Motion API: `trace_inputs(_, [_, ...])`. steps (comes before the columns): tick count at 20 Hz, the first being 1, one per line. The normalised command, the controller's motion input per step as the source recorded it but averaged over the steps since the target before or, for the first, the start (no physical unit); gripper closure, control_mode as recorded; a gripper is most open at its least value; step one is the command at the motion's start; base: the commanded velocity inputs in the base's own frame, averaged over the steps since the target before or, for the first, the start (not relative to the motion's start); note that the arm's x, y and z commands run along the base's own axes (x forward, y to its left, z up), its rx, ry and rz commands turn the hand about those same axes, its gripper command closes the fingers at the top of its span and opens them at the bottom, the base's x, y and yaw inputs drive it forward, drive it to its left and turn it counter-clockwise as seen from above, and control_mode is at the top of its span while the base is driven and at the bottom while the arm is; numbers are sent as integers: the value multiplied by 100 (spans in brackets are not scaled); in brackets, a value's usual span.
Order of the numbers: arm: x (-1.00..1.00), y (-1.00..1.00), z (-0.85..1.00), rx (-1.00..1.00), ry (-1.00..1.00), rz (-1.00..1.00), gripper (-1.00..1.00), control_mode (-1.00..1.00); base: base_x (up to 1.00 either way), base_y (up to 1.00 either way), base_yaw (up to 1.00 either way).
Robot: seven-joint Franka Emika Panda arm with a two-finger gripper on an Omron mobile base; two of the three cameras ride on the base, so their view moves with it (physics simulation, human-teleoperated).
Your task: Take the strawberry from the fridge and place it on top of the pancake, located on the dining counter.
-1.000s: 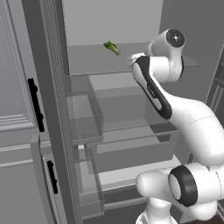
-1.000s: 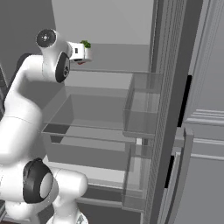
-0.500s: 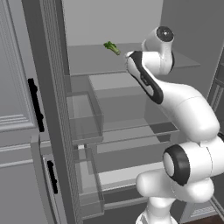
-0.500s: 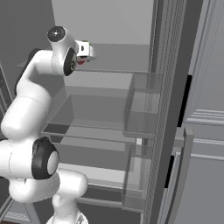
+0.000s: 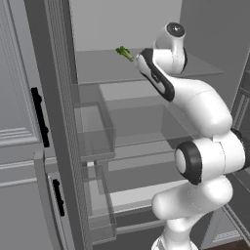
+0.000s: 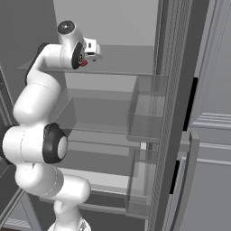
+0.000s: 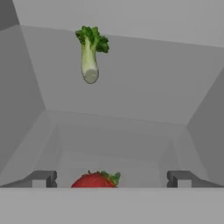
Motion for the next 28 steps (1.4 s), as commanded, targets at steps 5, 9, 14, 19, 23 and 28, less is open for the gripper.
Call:
trace_inputs(5, [-8, 2, -18, 0, 0, 0, -100, -100, 0, 0, 0])
trace_inputs(9, [2, 2, -17, 0, 0, 0, -100, -100, 0, 0, 0])
trace_inputs(14, [3, 3, -20, 0, 0, 0, 100, -100, 0, 0, 0])
trace_inputs(19, [-3, 0, -10, 0, -3, 0, 100, -100, 0, 0, 0])
trace_inputs(23, [-45, 0, 6, 0, -23, 3, 100, -100, 0, 0, 0])
trace_inputs(28, [-96, 0, 4, 2, -17, 1, 100, -100, 0, 0, 0])
